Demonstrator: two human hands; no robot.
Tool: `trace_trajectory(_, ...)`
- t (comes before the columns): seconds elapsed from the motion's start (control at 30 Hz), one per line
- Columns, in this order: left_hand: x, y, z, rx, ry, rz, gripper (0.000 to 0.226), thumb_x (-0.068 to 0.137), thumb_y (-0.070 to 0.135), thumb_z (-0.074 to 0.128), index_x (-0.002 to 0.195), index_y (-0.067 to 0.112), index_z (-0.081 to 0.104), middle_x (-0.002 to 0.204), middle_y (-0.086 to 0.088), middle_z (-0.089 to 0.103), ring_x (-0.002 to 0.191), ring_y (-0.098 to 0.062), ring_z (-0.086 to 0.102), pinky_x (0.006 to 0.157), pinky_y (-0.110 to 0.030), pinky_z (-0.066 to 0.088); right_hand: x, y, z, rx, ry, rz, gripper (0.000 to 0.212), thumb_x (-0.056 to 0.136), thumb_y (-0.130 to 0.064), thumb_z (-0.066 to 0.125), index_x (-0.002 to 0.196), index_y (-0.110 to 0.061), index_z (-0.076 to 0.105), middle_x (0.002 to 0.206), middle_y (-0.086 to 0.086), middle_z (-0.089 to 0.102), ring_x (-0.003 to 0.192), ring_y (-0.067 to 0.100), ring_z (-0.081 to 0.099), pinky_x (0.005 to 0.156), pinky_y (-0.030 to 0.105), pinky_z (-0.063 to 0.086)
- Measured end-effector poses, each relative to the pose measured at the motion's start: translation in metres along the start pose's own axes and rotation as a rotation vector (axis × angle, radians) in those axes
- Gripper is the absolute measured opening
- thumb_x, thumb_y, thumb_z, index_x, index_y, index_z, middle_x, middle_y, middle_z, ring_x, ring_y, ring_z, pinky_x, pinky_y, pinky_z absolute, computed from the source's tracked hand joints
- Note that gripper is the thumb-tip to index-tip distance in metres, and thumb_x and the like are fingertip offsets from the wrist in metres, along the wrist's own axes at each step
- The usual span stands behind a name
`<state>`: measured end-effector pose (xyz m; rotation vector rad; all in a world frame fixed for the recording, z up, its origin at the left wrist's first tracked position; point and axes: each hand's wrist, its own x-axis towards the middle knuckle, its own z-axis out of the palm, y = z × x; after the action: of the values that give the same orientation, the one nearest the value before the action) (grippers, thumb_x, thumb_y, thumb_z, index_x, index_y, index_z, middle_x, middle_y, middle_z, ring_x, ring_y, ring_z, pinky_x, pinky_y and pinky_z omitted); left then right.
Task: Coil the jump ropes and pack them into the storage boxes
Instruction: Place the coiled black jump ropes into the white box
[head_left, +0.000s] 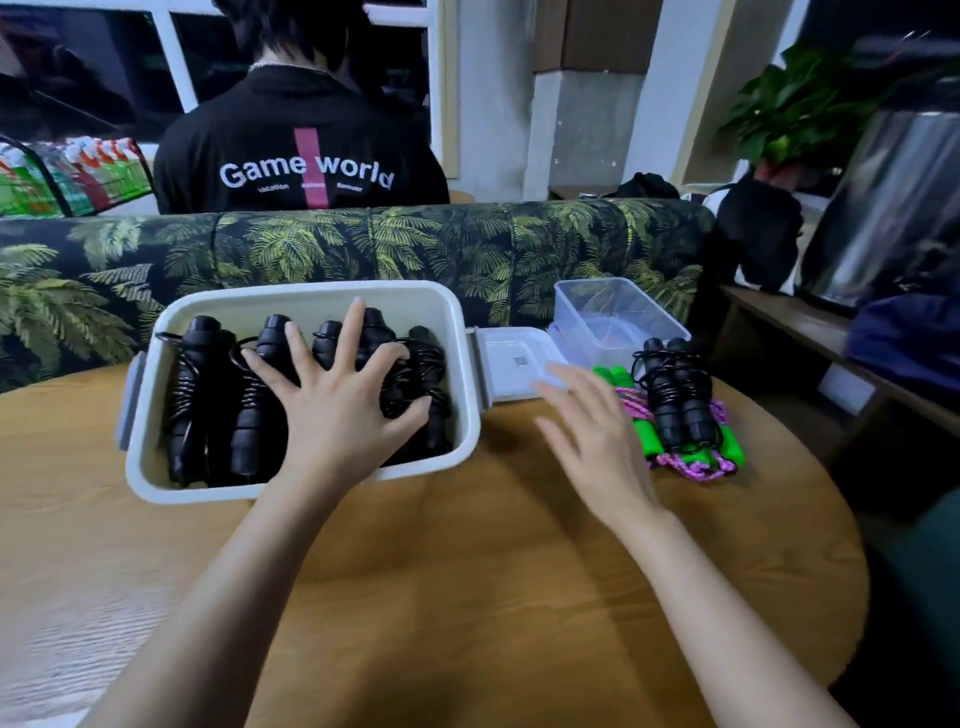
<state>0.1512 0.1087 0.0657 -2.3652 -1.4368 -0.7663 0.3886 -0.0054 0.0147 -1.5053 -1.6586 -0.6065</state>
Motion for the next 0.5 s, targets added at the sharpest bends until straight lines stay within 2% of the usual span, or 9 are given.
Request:
trace_trajectory(0.1, 0.003, 0.001, 0.002, -0.018, -0.008, -0.024, 0.061, 0.074, 0.078, 0.031, 0.120, 0.044, 0.051, 0.165, 0.009, 0.003, 0.143, -0.056, 0.007, 0.103, -0.079, -0.006, 0.001, 0.045, -0.008, -0.271, 0.034, 0.369, 0.040, 0.094, -0.028, 0.061, 0.131, -0.012, 0.059, 0.141, 0.012, 0.051, 0.127, 0.032, 0.043, 0.102, 0.051, 0.044)
trace_trajectory(0.17, 0.003, 0.002, 0.002, -0.035, -0.007, -0.028, 0.061, 0.074, 0.078, 0.031, 0.120, 0.044, 0.051, 0.165, 0.010, 0.003, 0.143, -0.056, 0.008, 0.103, -0.079, -0.006, 0.002, 0.069, -0.010, -0.415, -0.036, 0.615, 0.056, 0.090, -0.032, 0.067, 0.140, -0.016, 0.048, 0.149, 0.016, 0.039, 0.132, 0.039, 0.035, 0.102, 0.055, 0.041)
trace_trajectory(0.27, 0.002, 0.002, 0.002, -0.051, 0.001, -0.026, 0.060, 0.074, 0.078, 0.032, 0.120, 0.043, 0.052, 0.165, 0.010, 0.003, 0.143, -0.056, 0.009, 0.103, -0.078, -0.007, 0.004, 0.090, -0.013, -0.439, -0.191, 0.941, 0.079, 0.087, -0.041, 0.070, 0.151, -0.025, 0.027, 0.157, 0.020, 0.022, 0.137, 0.043, 0.026, 0.105, 0.056, 0.035)
trace_trajectory(0.33, 0.001, 0.003, 0.001, -0.055, 0.001, -0.026, 0.062, 0.074, 0.078, 0.031, 0.120, 0.043, 0.052, 0.165, 0.010, 0.002, 0.143, -0.056, 0.010, 0.103, -0.078, -0.007, 0.004, 0.097, -0.012, -0.397, -0.218, 1.015, 0.087, 0.086, -0.042, 0.072, 0.154, -0.029, 0.019, 0.154, 0.022, 0.026, 0.131, 0.043, 0.032, 0.100, 0.055, 0.039)
trace_trajectory(0.4, 0.000, 0.003, 0.001, -0.049, -0.005, -0.025, 0.063, 0.074, 0.079, 0.030, 0.121, 0.043, 0.052, 0.165, 0.010, 0.001, 0.143, -0.055, 0.009, 0.104, -0.077, -0.007, 0.003, 0.099, -0.010, -0.372, -0.181, 1.011, 0.089, 0.085, -0.037, 0.074, 0.154, -0.028, 0.020, 0.147, 0.024, 0.035, 0.125, 0.044, 0.039, 0.096, 0.056, 0.042)
trace_trajectory(0.5, -0.001, 0.002, 0.001, -0.055, 0.003, -0.017, 0.061, 0.075, 0.078, 0.032, 0.121, 0.043, 0.052, 0.165, 0.010, 0.001, 0.143, -0.055, 0.009, 0.103, -0.077, -0.008, -0.001, 0.097, -0.012, -0.304, 0.000, 0.961, 0.078, 0.090, -0.029, 0.070, 0.153, -0.021, 0.025, 0.138, 0.024, 0.049, 0.118, 0.045, 0.046, 0.089, 0.051, 0.043)
